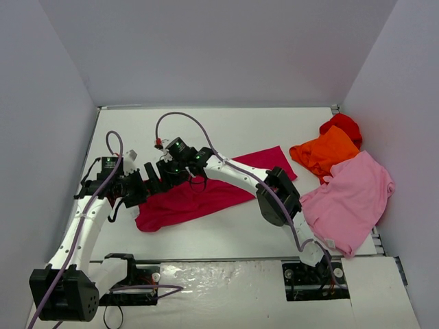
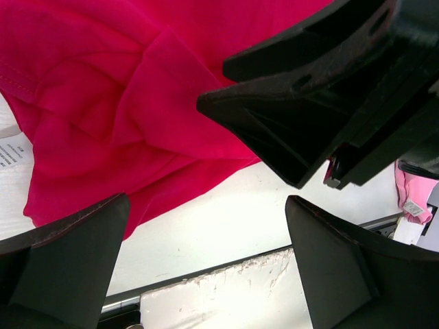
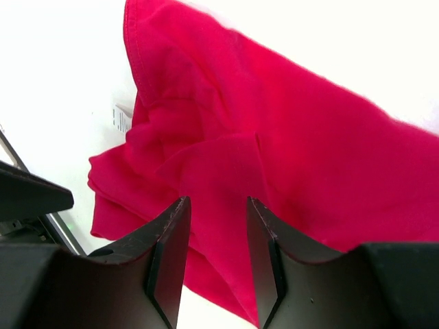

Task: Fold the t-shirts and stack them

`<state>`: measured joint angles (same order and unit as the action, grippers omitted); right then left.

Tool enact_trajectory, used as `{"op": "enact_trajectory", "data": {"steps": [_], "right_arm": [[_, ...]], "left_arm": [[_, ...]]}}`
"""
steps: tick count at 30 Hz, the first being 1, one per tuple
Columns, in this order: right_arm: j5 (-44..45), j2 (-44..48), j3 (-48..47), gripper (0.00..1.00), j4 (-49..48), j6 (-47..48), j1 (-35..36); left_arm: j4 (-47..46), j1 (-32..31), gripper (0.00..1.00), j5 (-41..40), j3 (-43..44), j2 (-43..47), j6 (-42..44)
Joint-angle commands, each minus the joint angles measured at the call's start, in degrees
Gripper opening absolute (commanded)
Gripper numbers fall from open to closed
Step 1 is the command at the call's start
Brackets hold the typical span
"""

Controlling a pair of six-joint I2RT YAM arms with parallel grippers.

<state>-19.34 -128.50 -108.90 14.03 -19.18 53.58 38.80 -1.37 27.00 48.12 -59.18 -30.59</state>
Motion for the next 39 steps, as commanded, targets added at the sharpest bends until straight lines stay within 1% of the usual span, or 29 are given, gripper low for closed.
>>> {"op": "enact_trajectory", "data": {"steps": [1, 9, 22, 28, 32, 37, 39], "right_arm": [[-0.5, -3.2, -6.0, 0.35, -1.8, 1.8, -1.8], [-4.0, -9.5, -12.5, 0.35, -1.7, 1.7, -3.8], [-4.9, -8.4, -11.9, 0.35, -1.8, 1.4, -4.1], [-6.8, -8.0, -11.9, 0.35, -2.5, 0.4, -3.8], [-6.9, -6.1, -10.1, 0.35, -3.7, -0.6, -3.5], [-6.6, -1.8, -2.8, 0.35, -11.2, -3.5, -3.3], [-7.0, -1.2, -1.1, 0.35, -12.3, -4.2, -3.3]], "left_arm": [[-2.0, 0.4, 0.97, 0.9, 1.1, 0.8, -0.3], [-1.5, 0.4, 0.97, 0.6, 0.7, -0.4, 0.7], [-2.3, 0.4, 0.97, 0.4, 0.9, -1.2, 0.6], [-2.2, 0.5, 0.97, 0.3, 0.9, -0.9, 0.6], [-2.2, 0.4, 0.97, 0.2, 0.8, -0.8, 0.6], [-2.4, 0.4, 0.97, 0.2, 0.5, -0.8, 0.6], [-2.6, 0.4, 0.97, 0.3, 0.4, -0.9, 0.5]]}}
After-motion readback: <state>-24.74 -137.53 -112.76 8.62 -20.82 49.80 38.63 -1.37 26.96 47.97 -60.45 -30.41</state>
